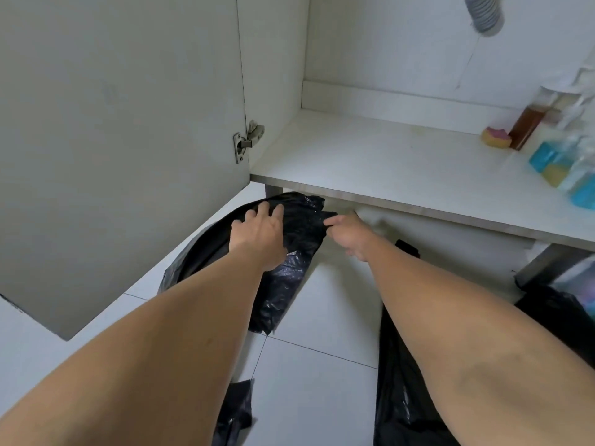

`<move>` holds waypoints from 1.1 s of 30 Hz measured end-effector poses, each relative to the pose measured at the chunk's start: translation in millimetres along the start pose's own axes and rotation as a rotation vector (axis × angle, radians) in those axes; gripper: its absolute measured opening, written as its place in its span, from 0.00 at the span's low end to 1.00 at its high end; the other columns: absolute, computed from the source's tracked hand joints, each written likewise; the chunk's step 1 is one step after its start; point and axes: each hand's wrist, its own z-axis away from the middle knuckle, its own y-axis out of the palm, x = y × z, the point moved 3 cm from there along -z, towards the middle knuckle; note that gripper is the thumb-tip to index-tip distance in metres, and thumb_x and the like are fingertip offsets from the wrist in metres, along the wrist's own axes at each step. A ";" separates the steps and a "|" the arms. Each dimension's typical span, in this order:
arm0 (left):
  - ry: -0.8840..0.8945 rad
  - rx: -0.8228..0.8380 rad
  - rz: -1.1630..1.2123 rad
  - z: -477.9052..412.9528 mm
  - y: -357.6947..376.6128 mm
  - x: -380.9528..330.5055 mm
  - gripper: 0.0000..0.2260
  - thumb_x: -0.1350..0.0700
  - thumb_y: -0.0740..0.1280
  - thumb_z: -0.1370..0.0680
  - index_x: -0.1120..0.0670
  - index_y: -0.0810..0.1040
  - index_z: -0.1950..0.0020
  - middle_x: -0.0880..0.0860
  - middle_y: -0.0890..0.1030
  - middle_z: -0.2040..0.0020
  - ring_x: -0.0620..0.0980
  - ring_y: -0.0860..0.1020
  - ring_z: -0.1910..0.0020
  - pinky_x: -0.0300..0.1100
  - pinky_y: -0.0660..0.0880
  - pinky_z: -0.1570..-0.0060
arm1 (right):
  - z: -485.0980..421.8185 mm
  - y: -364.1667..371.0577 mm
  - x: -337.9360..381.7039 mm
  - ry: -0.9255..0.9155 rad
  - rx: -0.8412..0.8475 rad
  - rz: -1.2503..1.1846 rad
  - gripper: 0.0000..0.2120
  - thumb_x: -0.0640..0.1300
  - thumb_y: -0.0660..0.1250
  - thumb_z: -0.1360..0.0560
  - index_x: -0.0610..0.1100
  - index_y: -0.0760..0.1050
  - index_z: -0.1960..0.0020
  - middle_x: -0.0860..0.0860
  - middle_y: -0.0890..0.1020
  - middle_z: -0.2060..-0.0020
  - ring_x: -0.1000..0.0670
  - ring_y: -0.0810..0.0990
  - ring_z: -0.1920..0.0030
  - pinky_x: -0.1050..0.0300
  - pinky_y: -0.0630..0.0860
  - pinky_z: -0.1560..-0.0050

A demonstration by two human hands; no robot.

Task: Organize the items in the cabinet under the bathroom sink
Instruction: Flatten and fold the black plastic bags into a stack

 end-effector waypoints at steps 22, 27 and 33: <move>0.126 -0.523 0.220 30.4 -116.7 -9.2 0.09 0.49 0.57 0.21 0.53 0.70 0.57 0.52 0.73 0.59 0.55 0.70 0.57 0.53 0.63 0.47 | 90.7 -5.8 6.7 -0.183 0.155 -0.016 0.33 0.50 0.79 0.31 0.51 0.69 0.31 0.52 0.80 0.42 0.48 0.79 0.46 0.50 0.80 0.53; 0.090 -0.745 0.575 55.0 -170.6 -38.0 0.11 0.53 0.58 0.21 0.57 0.65 0.60 0.49 0.66 0.70 0.60 0.67 0.65 0.46 0.60 0.59 | 130.8 -24.3 -3.4 -0.159 0.055 0.043 0.10 0.43 0.66 0.21 0.40 0.75 0.42 0.39 0.82 0.54 0.42 0.80 0.58 0.51 0.77 0.61; 0.083 -0.796 0.782 63.2 -208.9 -72.6 0.10 0.54 0.57 0.19 0.59 0.72 0.54 0.58 0.77 0.60 0.61 0.74 0.58 0.48 0.66 0.61 | 158.5 -122.8 -12.4 -0.087 -0.222 -0.167 0.15 0.36 0.55 0.21 0.44 0.78 0.43 0.41 0.81 0.55 0.40 0.81 0.57 0.55 0.76 0.68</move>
